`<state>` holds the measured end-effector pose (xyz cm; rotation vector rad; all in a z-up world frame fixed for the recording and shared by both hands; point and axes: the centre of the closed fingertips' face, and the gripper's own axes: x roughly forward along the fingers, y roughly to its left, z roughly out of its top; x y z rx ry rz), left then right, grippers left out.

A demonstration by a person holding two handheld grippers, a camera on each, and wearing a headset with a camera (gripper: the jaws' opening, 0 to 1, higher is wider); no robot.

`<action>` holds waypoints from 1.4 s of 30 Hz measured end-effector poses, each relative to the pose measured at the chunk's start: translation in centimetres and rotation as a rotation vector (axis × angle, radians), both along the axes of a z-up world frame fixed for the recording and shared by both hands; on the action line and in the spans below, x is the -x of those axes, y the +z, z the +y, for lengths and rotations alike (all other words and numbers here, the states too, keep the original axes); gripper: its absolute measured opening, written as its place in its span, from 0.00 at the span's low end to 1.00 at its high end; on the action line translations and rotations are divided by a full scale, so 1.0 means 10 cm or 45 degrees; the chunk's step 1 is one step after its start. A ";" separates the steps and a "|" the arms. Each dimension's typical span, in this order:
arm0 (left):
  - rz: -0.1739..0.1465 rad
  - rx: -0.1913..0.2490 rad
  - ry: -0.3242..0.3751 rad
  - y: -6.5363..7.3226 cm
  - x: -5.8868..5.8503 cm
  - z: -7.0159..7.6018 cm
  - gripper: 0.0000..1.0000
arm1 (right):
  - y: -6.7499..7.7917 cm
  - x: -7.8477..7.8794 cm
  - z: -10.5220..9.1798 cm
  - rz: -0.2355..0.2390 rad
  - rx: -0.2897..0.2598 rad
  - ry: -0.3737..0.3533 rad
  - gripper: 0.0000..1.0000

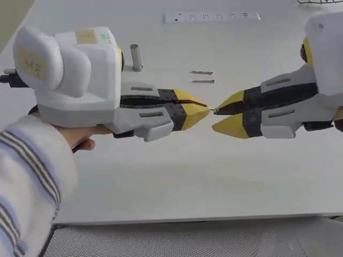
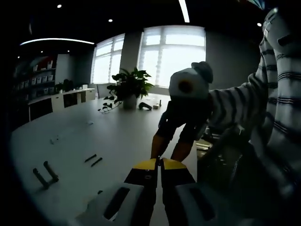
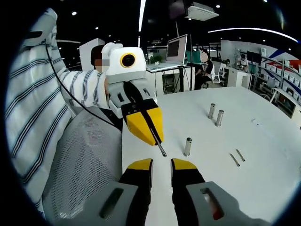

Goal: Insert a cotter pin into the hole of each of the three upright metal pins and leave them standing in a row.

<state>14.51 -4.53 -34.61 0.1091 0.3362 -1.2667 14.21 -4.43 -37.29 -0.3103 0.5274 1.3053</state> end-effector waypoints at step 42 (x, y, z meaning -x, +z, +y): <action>0.023 -0.155 -0.121 -0.24 -0.01 0.01 0.03 | -0.07 0.13 0.08 -0.003 0.094 0.117 0.00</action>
